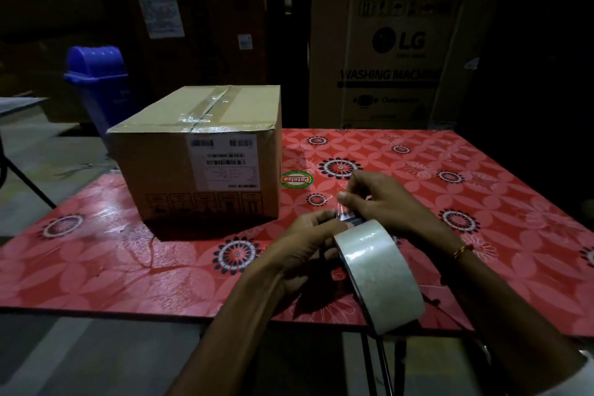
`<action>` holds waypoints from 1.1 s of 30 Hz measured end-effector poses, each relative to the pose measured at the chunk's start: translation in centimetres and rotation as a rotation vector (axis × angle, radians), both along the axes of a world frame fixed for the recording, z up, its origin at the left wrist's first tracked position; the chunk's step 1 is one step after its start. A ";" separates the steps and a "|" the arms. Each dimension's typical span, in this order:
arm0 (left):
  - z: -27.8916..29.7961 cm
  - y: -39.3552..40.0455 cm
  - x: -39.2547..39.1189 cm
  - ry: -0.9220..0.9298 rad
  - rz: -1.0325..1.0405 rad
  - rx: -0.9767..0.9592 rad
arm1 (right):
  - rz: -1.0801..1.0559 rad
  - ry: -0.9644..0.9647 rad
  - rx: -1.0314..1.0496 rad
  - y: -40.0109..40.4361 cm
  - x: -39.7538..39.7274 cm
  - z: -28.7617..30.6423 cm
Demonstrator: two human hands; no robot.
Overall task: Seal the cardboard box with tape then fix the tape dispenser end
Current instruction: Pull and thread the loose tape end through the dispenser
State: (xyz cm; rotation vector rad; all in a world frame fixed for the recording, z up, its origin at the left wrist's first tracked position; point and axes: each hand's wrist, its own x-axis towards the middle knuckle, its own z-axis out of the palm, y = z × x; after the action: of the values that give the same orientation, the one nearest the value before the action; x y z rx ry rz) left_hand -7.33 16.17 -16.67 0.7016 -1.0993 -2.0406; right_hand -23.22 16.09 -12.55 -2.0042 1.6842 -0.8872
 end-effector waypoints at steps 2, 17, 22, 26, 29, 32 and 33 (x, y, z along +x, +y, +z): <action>0.2 0.1 -0.1 -0.017 0.014 -0.001 | -0.001 0.001 0.005 0.0 -0.1 0.1; 1.9 0.3 0.1 -0.120 -0.095 -0.011 | -0.065 0.069 0.014 0.1 -0.6 0.1; 1.1 -0.1 0.2 -0.183 -0.056 -0.059 | -0.058 0.020 0.023 0.6 -0.9 -0.5; 1.3 0.2 0.1 -0.205 -0.046 -0.078 | -0.053 0.018 0.021 0.7 -0.6 -0.6; 1.6 -0.1 0.2 -0.216 -0.075 -0.095 | -0.064 -0.004 -0.020 0.8 -0.4 -0.6; 1.6 -0.5 0.4 -0.272 -0.080 -0.114 | -0.080 -0.008 -0.061 1.1 0.0 -0.7; 1.7 -0.5 0.4 -0.278 -0.078 -0.116 | -0.082 -0.017 -0.066 1.1 0.0 -0.7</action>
State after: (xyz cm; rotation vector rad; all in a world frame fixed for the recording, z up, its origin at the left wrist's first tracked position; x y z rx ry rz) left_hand -6.98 15.68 -15.00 0.9150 -1.4108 -1.9655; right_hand -23.21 17.21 -13.28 -1.9765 1.7604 -0.9970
